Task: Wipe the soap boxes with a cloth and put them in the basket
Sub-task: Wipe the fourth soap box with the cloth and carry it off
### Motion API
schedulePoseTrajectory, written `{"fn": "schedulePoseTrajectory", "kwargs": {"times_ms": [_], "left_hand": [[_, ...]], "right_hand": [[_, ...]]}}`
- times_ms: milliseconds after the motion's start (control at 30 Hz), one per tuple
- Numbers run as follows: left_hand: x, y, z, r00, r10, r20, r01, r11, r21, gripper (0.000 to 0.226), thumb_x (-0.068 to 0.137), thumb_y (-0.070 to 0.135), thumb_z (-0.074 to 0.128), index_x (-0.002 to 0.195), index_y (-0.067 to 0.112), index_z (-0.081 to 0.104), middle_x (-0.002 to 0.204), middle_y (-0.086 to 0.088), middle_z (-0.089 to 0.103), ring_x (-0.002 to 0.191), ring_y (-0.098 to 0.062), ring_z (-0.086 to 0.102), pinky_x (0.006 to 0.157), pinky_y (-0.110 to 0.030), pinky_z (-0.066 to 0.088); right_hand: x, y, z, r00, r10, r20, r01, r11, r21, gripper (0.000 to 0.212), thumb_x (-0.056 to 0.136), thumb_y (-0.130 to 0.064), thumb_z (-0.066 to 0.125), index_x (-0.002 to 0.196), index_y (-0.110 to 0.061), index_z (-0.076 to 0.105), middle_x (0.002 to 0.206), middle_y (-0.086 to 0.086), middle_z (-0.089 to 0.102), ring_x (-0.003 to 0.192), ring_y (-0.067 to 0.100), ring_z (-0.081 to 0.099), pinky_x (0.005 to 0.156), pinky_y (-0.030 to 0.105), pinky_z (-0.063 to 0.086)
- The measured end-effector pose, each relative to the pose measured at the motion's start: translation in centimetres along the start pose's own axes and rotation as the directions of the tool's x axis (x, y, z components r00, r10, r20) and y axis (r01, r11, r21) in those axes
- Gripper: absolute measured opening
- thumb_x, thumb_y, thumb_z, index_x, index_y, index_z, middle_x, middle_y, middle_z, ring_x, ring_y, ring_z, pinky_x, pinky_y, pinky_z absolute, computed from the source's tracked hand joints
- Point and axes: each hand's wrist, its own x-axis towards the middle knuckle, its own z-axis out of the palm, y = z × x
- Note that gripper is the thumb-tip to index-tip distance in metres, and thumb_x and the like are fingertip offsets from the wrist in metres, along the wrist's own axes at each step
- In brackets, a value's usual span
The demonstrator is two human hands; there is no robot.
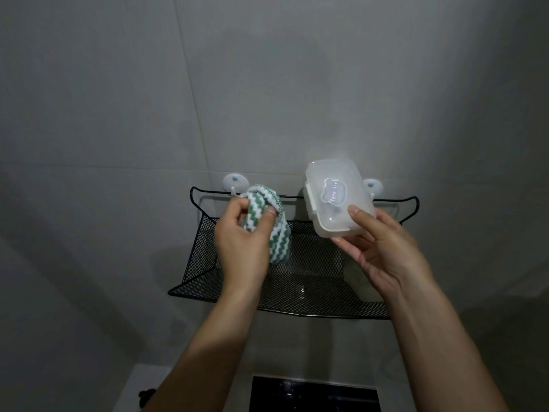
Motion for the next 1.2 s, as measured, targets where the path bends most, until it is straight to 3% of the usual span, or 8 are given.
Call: {"fn": "schedulePoseTrajectory", "kwargs": {"times_ms": [200,300,400,567,767,933,1100,1200], "left_hand": [[-2.8,-0.4,0.8,0.994,0.016,0.109,-0.022,0.999,0.05,0.033,0.08,0.016,0.08,0.112,0.018,0.071,0.103,0.003,0.074,0.092,-0.014,0.072,0.083,-0.044,0.06],[-3.6,-0.3,1.7,0.973,0.171,0.153,-0.199,0.962,0.189,0.045,0.075,0.02,0.084,0.116,0.016,0.069,0.108,0.005,0.071,0.098,-0.011,0.068,0.088,-0.037,0.056],[-2.9,0.0,1.8,0.943,0.293,0.158,-0.327,0.903,0.277,0.044,0.073,0.024,0.085,0.112,0.017,0.067,0.104,0.006,0.07,0.092,-0.008,0.066,0.081,-0.031,0.054],[-2.1,-0.4,1.8,0.961,0.243,0.133,-0.262,0.953,0.151,0.023,0.081,0.017,0.078,0.103,0.014,0.072,0.094,0.004,0.072,0.084,-0.012,0.069,0.075,-0.038,0.057],[-2.3,-0.6,2.3,0.967,0.214,0.141,-0.234,0.961,0.146,0.035,0.071,0.023,0.085,0.1,0.021,0.066,0.097,0.003,0.068,0.082,-0.008,0.067,0.071,-0.036,0.057],[-1.8,-0.8,1.9,0.972,0.191,0.139,-0.207,0.972,0.112,0.024,0.079,0.015,0.081,0.101,0.016,0.073,0.094,0.004,0.073,0.084,-0.013,0.07,0.075,-0.041,0.058],[-2.3,-0.6,2.0,0.928,0.351,0.12,-0.37,0.905,0.21,0.025,0.073,0.019,0.084,0.094,0.015,0.07,0.09,0.005,0.067,0.081,-0.009,0.064,0.071,-0.032,0.054],[-1.9,-1.0,1.9,0.938,0.338,0.082,-0.346,0.927,0.147,0.017,0.073,0.01,0.083,0.085,0.012,0.072,0.084,0.004,0.069,0.077,-0.013,0.066,0.069,-0.037,0.055]], "right_hand": [[0.4,0.3,0.5,1.0,-0.002,0.024,0.004,0.998,-0.055,0.057,0.082,-0.008,0.074,0.135,-0.018,0.055,0.117,0.014,0.069,0.089,0.026,0.074,0.066,0.036,0.062],[0.3,0.7,1.1,0.998,-0.061,0.032,0.066,0.979,-0.191,0.05,0.082,-0.014,0.075,0.129,-0.023,0.061,0.107,0.009,0.074,0.07,0.016,0.071,0.058,0.025,0.054],[0.1,1.1,1.3,0.996,-0.081,0.041,0.088,0.973,-0.215,0.049,0.081,-0.013,0.077,0.127,-0.018,0.063,0.105,0.014,0.075,0.077,0.02,0.072,0.062,0.028,0.055],[0.2,1.1,1.4,0.996,-0.088,0.002,0.086,0.971,-0.224,0.053,0.08,-0.011,0.078,0.13,-0.017,0.061,0.102,0.014,0.075,0.076,0.022,0.072,0.062,0.028,0.056],[0.4,1.6,1.4,0.996,-0.086,0.007,0.085,0.971,-0.222,0.05,0.079,-0.011,0.079,0.127,-0.017,0.063,0.089,0.011,0.075,0.052,0.01,0.066,0.051,0.023,0.052],[0.7,1.5,1.2,0.996,-0.088,-0.011,0.083,0.965,-0.248,0.051,0.077,-0.014,0.081,0.125,-0.019,0.063,0.079,0.004,0.077,0.056,0.012,0.069,0.051,0.023,0.052],[0.4,1.7,1.3,0.997,-0.082,0.002,0.08,0.971,-0.226,0.046,0.08,-0.013,0.078,0.124,-0.016,0.063,0.063,0.0,0.071,0.042,0.006,0.058,0.047,0.023,0.05],[0.4,1.5,1.3,0.995,-0.094,-0.025,0.086,0.968,-0.235,0.049,0.079,-0.016,0.081,0.125,-0.017,0.063,0.072,0.004,0.073,0.045,0.009,0.06,0.05,0.025,0.052]]}}
